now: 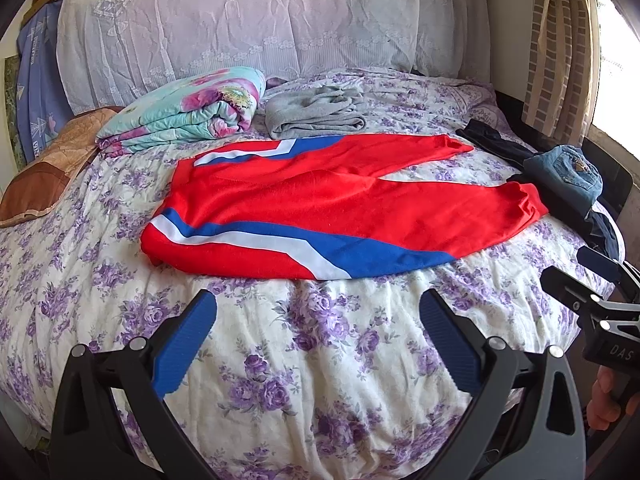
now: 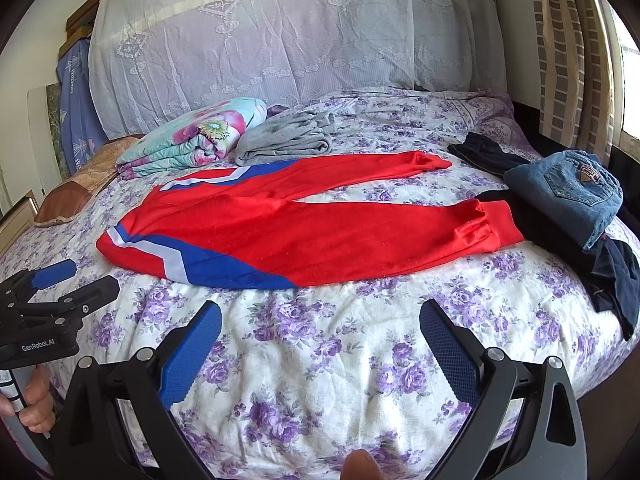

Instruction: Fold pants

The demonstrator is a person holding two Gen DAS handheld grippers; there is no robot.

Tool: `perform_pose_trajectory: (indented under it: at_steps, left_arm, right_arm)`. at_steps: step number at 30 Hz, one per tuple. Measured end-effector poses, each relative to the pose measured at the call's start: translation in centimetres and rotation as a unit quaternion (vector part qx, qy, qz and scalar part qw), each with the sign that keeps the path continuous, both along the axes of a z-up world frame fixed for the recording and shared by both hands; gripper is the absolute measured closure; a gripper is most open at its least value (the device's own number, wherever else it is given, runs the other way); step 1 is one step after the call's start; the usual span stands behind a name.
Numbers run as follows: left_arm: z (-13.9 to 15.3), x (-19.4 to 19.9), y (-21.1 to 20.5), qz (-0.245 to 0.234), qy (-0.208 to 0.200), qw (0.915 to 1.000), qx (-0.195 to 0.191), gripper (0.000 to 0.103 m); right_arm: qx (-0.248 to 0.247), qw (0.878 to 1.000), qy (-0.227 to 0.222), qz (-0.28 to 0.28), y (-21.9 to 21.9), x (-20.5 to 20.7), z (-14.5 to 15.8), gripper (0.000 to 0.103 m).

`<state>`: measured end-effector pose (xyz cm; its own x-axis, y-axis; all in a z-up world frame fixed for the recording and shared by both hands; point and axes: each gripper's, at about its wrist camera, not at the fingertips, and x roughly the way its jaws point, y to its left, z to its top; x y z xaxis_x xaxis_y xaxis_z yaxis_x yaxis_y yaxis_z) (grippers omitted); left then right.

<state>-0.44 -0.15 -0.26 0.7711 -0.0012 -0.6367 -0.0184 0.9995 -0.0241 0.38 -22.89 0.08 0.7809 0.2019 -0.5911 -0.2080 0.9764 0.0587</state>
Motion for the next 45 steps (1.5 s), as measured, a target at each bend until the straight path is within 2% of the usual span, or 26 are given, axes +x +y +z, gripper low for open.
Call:
perform_pose_trajectory:
  at_steps: [45]
  left_arm:
    - [0.6,-0.4,-1.2,-0.009,-0.004,0.9999,0.013,0.004]
  right_arm:
    - [0.008,1.000,0.000,0.000,-0.2,0.0,0.1,0.003]
